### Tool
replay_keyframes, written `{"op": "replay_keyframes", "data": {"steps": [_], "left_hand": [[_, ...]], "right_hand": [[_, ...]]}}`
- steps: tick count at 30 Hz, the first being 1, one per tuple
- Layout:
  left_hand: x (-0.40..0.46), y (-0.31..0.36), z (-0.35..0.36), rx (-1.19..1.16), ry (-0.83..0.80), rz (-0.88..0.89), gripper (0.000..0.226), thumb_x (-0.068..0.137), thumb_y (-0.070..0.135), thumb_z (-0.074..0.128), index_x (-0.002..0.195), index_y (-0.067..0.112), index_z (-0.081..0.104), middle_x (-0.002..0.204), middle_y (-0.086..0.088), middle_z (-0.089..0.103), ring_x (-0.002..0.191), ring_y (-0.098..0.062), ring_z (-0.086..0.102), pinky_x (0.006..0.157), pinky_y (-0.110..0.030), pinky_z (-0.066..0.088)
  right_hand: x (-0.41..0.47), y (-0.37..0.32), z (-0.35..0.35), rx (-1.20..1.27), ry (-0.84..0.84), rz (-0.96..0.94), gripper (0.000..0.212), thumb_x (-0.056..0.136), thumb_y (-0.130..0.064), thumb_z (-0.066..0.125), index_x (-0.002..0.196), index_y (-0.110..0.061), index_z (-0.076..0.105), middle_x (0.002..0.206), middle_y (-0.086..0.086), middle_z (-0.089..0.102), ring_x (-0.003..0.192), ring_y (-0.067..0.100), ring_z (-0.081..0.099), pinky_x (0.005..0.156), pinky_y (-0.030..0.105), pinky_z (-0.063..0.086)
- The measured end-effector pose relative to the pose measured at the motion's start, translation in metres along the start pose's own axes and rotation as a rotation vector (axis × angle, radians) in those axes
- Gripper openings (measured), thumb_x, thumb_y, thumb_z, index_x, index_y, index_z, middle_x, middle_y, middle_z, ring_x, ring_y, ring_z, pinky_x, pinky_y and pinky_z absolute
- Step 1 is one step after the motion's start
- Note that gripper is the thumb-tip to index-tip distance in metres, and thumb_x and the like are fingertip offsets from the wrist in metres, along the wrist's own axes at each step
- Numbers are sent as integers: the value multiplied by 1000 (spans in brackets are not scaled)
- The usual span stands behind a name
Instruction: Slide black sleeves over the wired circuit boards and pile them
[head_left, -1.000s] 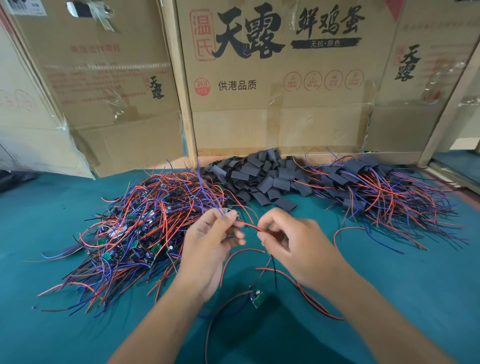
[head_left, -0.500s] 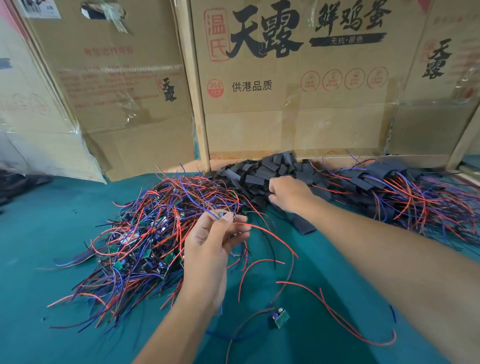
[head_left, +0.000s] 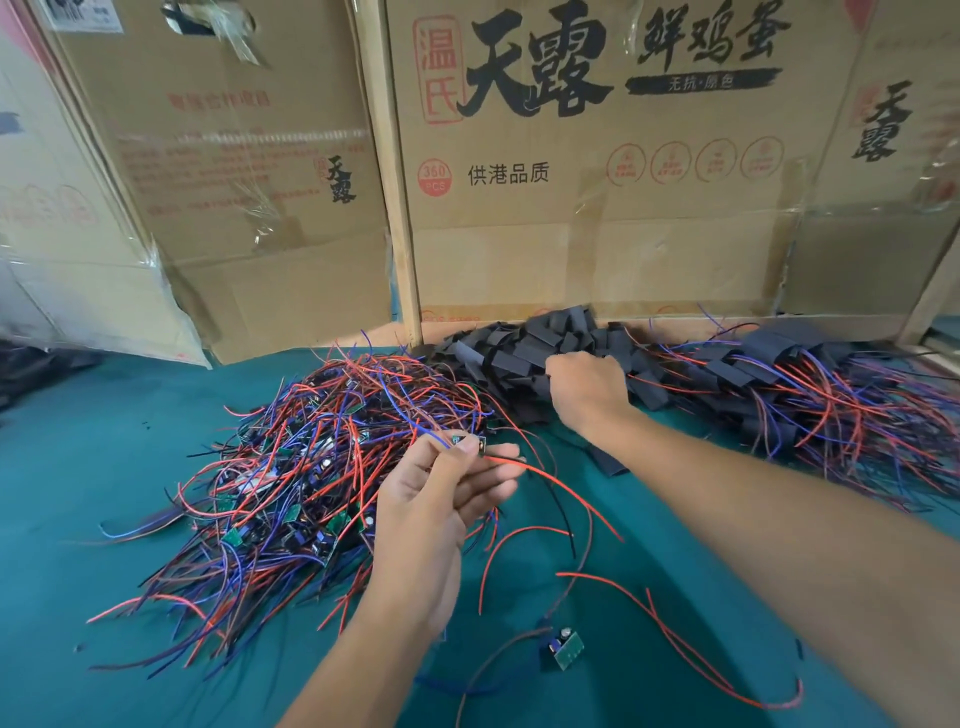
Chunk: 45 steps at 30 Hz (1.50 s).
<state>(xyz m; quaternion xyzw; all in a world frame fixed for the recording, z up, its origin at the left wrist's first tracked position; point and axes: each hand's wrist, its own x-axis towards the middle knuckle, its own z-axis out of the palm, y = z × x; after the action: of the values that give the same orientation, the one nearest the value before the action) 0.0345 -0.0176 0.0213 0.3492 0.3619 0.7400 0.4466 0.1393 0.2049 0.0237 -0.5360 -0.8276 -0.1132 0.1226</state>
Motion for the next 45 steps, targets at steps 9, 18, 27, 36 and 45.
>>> {"op": "replay_keyframes", "data": {"steps": [9, 18, 27, 36, 45], "left_hand": [[-5, 1, 7, -87, -29, -124, 11, 81, 27, 67, 72, 20, 68, 96, -29, 72, 76, -26, 74, 64, -27, 59], [-11, -7, 13, -105, -190, -241, 10, 80, 30, 74, 76, 22, 70, 95, -24, 72, 72, -21, 71, 65, -26, 58], [-9, -13, 9, -70, -173, -240, 16, 85, 27, 64, 89, 13, 57, 93, -23, 72, 73, -21, 71, 65, -25, 58], [-18, -10, 16, -155, -314, -333, 17, 75, 21, 75, 87, 15, 67, 86, -20, 73, 67, -21, 72, 59, -26, 59], [-22, -9, 20, -76, -403, -313, 10, 79, 23, 71, 85, 15, 71, 88, -25, 72, 67, -24, 72, 62, -27, 60]], "right_hand": [[-98, 33, -55, 1295, -66, 368, 17, 95, -7, 55, 100, -19, 64, 77, 3, 71, 71, 19, 72, 59, 32, 54], [-165, 50, -41, 1406, -43, 444, 14, 93, 1, 57, 93, -7, 69, 68, 3, 71, 59, 18, 69, 50, 27, 53], [-172, 78, -30, 549, 57, 370, 3, 80, -22, 64, 77, -22, 64, 74, -4, 68, 73, 24, 62, 68, 38, 52], [-188, 35, -60, 1299, -48, 42, 21, 90, 4, 61, 77, -13, 59, 68, 1, 73, 50, 15, 58, 54, 25, 49], [-200, 18, -73, 1765, -227, -57, 22, 92, -18, 59, 72, -9, 62, 69, 3, 61, 63, 15, 59, 58, 28, 51]]}}
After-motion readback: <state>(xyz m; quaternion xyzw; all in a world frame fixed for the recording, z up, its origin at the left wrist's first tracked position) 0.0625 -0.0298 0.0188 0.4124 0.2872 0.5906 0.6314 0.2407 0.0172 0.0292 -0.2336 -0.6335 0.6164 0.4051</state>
